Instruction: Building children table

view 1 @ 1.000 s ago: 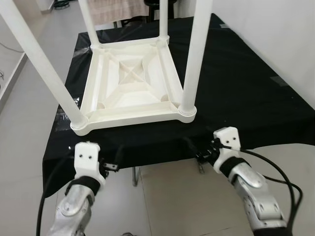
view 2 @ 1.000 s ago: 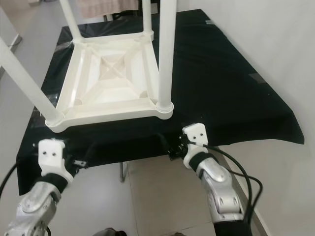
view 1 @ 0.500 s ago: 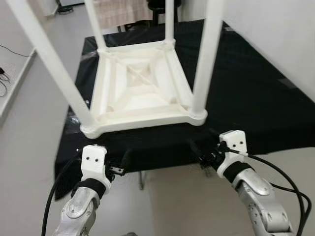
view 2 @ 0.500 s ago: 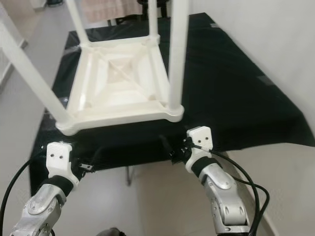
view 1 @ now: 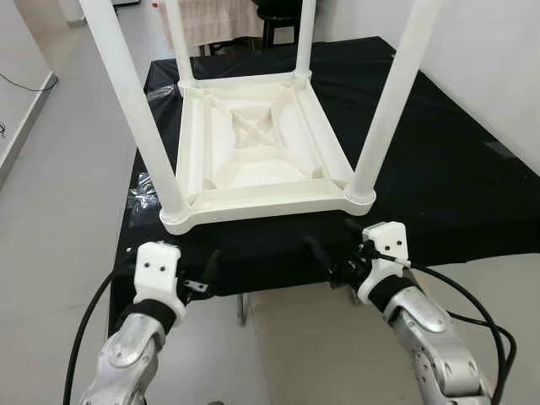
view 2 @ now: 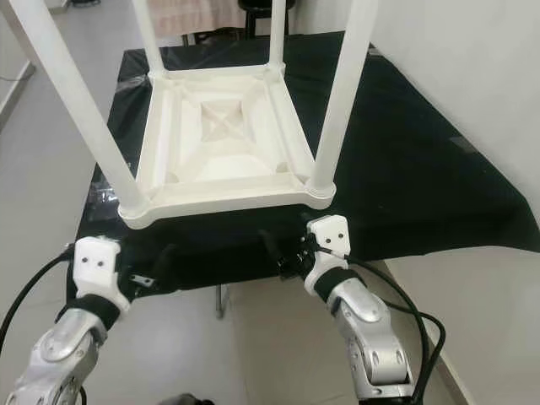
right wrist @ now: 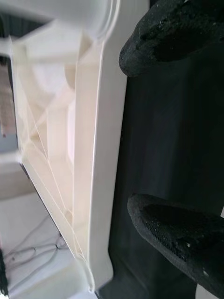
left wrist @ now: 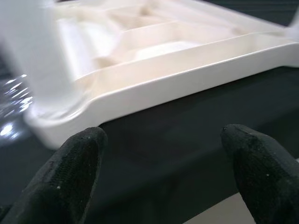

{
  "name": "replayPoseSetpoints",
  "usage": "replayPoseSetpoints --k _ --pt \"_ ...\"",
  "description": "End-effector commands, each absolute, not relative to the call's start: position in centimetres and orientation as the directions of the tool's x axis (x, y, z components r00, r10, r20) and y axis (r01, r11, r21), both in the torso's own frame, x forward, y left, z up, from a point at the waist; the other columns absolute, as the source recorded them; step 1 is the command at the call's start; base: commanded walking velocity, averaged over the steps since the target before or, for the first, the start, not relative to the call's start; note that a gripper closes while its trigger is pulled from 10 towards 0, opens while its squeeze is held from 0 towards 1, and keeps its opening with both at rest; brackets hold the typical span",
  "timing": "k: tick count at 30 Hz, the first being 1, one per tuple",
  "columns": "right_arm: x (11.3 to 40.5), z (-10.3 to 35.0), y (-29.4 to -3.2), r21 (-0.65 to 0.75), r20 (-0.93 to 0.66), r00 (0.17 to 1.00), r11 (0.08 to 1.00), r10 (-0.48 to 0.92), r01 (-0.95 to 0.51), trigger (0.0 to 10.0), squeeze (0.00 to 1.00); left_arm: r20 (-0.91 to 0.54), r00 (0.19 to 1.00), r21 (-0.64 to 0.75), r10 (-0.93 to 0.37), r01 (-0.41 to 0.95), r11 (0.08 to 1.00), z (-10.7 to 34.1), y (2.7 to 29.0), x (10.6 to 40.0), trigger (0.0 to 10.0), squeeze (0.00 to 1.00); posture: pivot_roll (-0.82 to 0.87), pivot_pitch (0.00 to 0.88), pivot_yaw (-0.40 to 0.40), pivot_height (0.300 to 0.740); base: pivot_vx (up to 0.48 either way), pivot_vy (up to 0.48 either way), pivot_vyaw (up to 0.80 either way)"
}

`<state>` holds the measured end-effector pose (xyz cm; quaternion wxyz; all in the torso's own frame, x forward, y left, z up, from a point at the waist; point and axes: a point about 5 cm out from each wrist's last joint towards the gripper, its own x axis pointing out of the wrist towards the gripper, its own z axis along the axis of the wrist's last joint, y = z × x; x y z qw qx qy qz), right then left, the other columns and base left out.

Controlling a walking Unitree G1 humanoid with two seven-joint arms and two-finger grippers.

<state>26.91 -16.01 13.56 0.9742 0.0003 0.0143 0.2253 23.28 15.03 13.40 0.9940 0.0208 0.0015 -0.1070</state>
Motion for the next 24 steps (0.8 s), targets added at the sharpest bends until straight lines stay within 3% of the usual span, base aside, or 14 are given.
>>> replayPoseSetpoints --k 1,11,24 --pt "26.7 13.6 -16.0 0.029 -0.026 0.894 0.894 0.448 -0.447 10.0 0.0 -0.004 0.97 0.037 -0.242 0.242 0.97 13.4 14.8 23.2 10.0 0.0 0.01 0.123 0.022 0.74 0.337 0.0 -0.69" --pt "26.2 13.8 -15.3 0.044 0.001 0.849 0.848 0.529 -0.528 10.0 0.0 -0.005 0.968 0.041 -0.253 0.253 0.967 13.3 14.8 23.2 10.0 0.0 0.02 0.111 0.022 0.74 0.342 0.0 0.09" --pt "25.8 13.7 -14.9 0.07 0.016 0.789 0.787 0.614 -0.614 10.0 0.0 -0.009 0.975 0.108 -0.222 0.222 0.969 13.3 14.6 22.2 10.0 0.0 0.03 0.109 0.021 0.74 0.0 0.0 0.0"
